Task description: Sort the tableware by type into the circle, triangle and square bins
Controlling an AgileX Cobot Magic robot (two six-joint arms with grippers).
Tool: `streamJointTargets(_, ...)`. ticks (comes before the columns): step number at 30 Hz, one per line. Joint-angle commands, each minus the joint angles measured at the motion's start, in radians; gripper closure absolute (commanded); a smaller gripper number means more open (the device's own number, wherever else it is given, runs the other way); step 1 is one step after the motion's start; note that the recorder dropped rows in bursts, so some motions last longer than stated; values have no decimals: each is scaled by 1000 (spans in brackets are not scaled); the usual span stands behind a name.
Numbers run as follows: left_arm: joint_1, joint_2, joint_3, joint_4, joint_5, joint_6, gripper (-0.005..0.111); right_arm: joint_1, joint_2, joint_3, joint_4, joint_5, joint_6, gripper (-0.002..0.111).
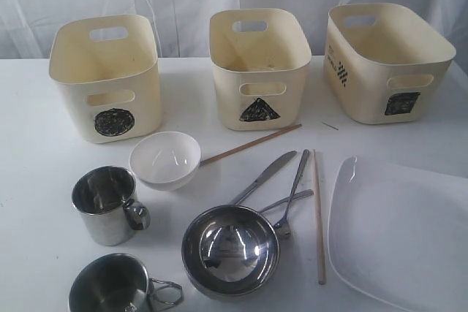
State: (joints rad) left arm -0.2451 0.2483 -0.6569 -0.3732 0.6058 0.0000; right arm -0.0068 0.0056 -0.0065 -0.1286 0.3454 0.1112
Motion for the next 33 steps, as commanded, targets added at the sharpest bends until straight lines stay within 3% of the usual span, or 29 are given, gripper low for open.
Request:
streamJointTargets(1,3,195,-2,-14,-63,67,107,-3,-6,7,1,-2,-1,108)
streamJointTargets(7,3,436,-33,-45,-141,236,101,-3,-6,7,1,-2,-1,108)
streamJointTargets(11,3,582,-67,-45,-209,240,76,-3,-6,7,1,-2,-1,108)
streamJointTargets(13,3,681,-94,-45,-269,240,53,-3,-6,7,1,-2,-1,108)
streamJointTargets(15,3,780,-127,-45,-292,238,43,-3,-6,7,1,-2,-1,108)
streamJointTargets(19,3,964,-202,-45,-268,238,43,-3,-6,7,1,-2,-1,108)
streamJointTargets(24,3,1129,-238,4,-133,240,43,-3,-6,7,1,-2,-1,108)
streamJointTargets(33,3,1225,-240,91,-136,250,43,-3,-6,7,1,-2,-1,108)
